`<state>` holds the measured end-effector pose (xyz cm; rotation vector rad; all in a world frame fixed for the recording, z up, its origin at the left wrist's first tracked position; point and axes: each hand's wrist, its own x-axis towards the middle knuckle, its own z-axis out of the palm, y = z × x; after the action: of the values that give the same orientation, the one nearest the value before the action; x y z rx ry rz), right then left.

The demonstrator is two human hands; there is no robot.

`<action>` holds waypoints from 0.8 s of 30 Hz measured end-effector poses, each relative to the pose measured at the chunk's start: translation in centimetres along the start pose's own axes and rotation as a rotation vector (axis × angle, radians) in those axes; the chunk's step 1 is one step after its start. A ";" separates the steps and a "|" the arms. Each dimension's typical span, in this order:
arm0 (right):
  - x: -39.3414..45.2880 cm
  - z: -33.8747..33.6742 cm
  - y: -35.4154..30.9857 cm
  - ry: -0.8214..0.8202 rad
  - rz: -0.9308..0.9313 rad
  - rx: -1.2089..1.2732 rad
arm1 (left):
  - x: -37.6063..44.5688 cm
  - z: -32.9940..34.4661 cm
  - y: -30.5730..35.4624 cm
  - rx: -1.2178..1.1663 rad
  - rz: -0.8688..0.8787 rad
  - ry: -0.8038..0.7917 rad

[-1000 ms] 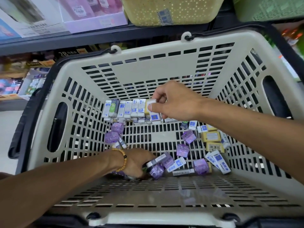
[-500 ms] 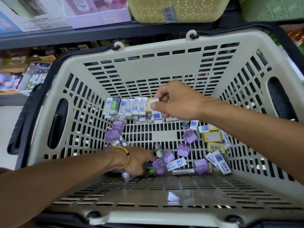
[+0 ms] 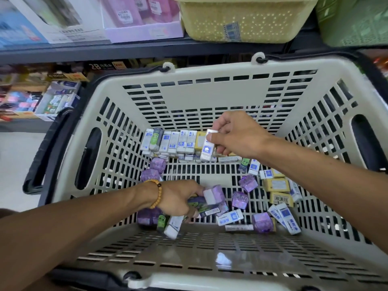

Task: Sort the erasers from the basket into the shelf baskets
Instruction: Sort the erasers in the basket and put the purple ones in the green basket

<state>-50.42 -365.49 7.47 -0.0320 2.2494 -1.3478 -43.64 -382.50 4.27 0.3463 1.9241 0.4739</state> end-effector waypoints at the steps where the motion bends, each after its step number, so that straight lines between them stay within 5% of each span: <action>1: 0.2 0.1 0.1 0.007 0.013 0.017 | -0.5 -0.4 0.0 -0.038 -0.006 0.031; 7: 2.2 3.0 -0.5 0.007 0.063 0.111 | -5.1 -2.2 -1.2 -0.303 -0.118 0.119; 18: 5.8 7.1 -3.1 -0.064 -0.005 0.065 | -7.9 -3.7 -2.9 -0.711 -0.219 0.543; 24: 3.3 5.6 -3.7 -0.333 -0.003 0.116 | -7.1 -4.8 -2.3 -0.703 -0.177 0.697</action>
<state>-51.71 -372.88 7.03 -0.2038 1.8934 -1.3607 -45.39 -388.49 10.63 -0.5076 2.2475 1.2144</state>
